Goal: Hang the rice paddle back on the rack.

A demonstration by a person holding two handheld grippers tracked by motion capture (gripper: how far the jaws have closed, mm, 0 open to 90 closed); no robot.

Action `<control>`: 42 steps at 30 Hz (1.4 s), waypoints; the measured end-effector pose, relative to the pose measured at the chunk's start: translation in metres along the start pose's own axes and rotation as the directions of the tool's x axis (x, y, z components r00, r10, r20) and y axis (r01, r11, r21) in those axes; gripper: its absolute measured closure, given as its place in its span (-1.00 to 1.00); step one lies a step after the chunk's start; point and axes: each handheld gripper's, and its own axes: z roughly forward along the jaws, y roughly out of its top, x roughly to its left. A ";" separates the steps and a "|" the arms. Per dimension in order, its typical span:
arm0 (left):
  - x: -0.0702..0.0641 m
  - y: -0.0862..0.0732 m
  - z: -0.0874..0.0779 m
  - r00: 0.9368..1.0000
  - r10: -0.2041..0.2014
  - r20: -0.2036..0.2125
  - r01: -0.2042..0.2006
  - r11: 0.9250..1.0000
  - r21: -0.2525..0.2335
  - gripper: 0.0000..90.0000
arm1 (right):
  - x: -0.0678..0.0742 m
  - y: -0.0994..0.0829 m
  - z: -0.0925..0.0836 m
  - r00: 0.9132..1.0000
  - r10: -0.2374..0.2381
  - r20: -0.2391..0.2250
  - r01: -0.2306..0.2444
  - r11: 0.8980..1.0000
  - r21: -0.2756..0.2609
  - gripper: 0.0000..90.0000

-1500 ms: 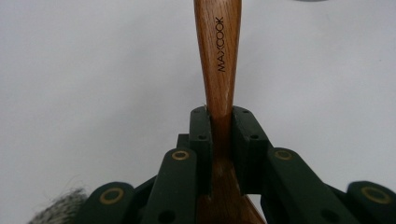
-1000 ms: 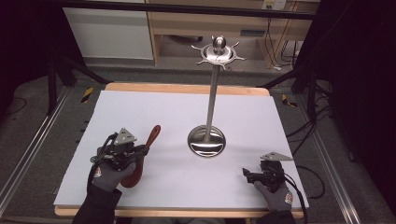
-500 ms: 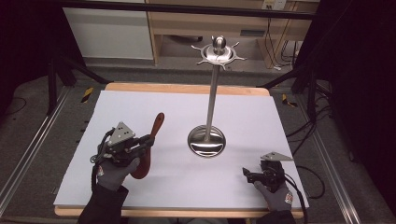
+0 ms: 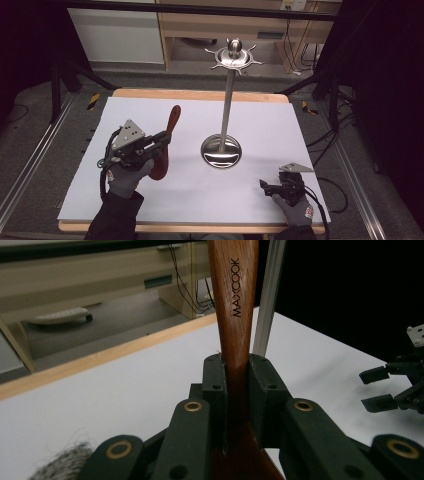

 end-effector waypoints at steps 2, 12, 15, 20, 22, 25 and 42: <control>0.018 0.015 -0.001 0.952 0.307 -0.008 -0.307 0.952 0.002 0.74 | 0.000 0.000 0.000 1.000 -0.001 -0.001 0.001 1.000 -0.001 -0.61; -0.008 0.029 0.000 0.999 0.032 0.019 -0.032 0.999 -0.030 0.74 | 0.000 0.000 -0.001 1.000 0.008 -0.007 -0.008 1.000 -0.004 -0.61; -0.008 0.035 -0.001 0.999 0.028 0.023 -0.027 0.999 -0.046 0.74 | 0.000 0.000 -0.001 1.000 0.011 -0.008 -0.011 1.000 -0.007 -0.61; -0.009 0.045 -0.002 0.999 0.029 0.029 -0.026 0.997 -0.075 0.74 | 0.000 0.000 -0.001 1.000 0.009 -0.007 -0.009 1.000 -0.006 -0.61; -0.009 0.049 -0.001 0.999 0.026 0.033 -0.024 0.996 -0.083 0.74 | 0.000 0.001 0.000 1.000 0.008 -0.007 -0.008 1.000 -0.007 -0.61; -0.011 0.054 0.000 0.999 0.029 0.037 -0.026 0.995 -0.097 0.74 | -0.001 0.001 -0.001 1.000 0.006 -0.006 -0.006 1.000 -0.010 -0.61; -0.019 0.075 0.009 0.997 0.036 0.066 -0.024 0.986 -0.163 0.74 | -0.001 0.001 0.000 1.000 0.005 -0.009 -0.005 1.000 -0.008 -0.61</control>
